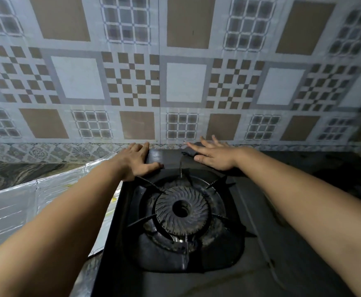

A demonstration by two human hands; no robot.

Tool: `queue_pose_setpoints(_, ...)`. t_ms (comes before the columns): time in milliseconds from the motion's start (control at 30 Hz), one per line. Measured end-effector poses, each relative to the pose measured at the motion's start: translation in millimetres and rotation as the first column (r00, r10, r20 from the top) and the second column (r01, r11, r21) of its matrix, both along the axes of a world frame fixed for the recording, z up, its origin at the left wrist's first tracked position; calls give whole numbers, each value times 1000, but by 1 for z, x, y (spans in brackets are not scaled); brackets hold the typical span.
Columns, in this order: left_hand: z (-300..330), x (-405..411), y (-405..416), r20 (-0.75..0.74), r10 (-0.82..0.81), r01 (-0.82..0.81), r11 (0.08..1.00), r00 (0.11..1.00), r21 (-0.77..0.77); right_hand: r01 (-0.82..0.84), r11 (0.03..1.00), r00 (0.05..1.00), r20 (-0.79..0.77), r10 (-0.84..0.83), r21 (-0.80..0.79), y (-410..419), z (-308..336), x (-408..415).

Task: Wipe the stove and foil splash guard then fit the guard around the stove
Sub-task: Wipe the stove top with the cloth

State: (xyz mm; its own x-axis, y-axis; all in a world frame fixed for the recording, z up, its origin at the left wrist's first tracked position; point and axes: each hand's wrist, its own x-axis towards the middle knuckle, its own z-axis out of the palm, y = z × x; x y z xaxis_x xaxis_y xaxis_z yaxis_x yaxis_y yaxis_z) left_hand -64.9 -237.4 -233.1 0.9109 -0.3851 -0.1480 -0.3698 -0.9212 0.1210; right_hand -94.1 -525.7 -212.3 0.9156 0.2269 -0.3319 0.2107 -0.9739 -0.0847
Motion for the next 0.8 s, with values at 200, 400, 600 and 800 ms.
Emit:
queue_pose_setpoints(200,6,0,-3,14,-12,11,997,1000,73,183,983,982,51,-183,5,-37,-3,-22)
queue_pose_setpoints(400,-3,6,-7,49,30,-33,998,998,58,403,912,900,149,-410,74,-79,-9,-52)
queue_pose_setpoints(600,-12,13,-5,54,50,-51,998,997,27,537,840,826,154,-542,75,-124,-7,-67)
queue_pose_setpoints(800,-14,11,-6,59,55,-54,998,997,-10,652,756,744,144,-653,60,-168,-8,-64)
